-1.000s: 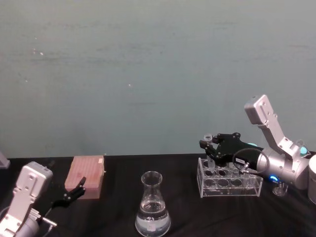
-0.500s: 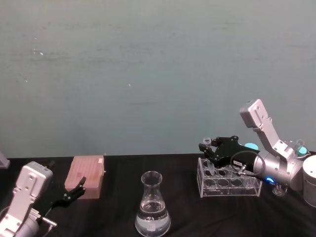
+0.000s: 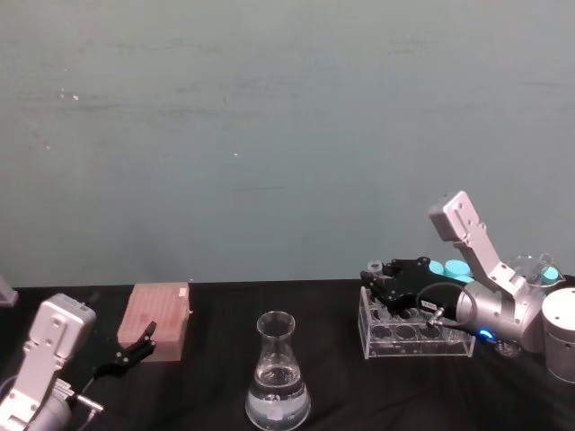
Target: Pour the liquid from the test tube into the beaker using one hand.
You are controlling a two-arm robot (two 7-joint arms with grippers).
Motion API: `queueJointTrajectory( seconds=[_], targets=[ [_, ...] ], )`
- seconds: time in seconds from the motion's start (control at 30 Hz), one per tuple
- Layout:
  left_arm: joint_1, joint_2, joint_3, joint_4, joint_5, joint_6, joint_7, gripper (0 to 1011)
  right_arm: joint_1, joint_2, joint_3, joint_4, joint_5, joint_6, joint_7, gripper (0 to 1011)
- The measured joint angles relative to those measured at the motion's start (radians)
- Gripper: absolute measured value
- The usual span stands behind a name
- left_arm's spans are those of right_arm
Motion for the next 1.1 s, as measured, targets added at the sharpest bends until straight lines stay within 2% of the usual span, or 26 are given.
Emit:
queueJointTrajectory(
  seconds=[0.23,0.67,0.93,0.97,1.07,1.1],
  targets=[
    [0.000,0.000,0.000,0.000,0.000,0.000,0.000,1000,-0.003,-0.002,0.003,0.007,-0.006,-0.022,0.008,224],
    [0.000,0.000,0.000,0.000,0.000,0.000,0.000,1000,-0.002,-0.002,0.003,0.007,-0.006,-0.019,0.008,225],
    [0.000,0.000,0.000,0.000,0.000,0.000,0.000,1000,-0.002,-0.002,0.004,0.007,-0.005,-0.017,0.008,411],
    [0.000,0.000,0.000,0.000,0.000,0.000,0.000,1000,-0.002,-0.002,0.004,0.007,-0.005,-0.016,0.008,471],
    [0.000,0.000,0.000,0.000,0.000,0.000,0.000,1000,-0.002,-0.002,0.004,0.007,-0.005,-0.016,0.008,529],
    [0.000,0.000,0.000,0.000,0.000,0.000,0.000,1000,-0.002,-0.002,0.004,0.007,-0.005,-0.016,0.008,586]
  ],
)
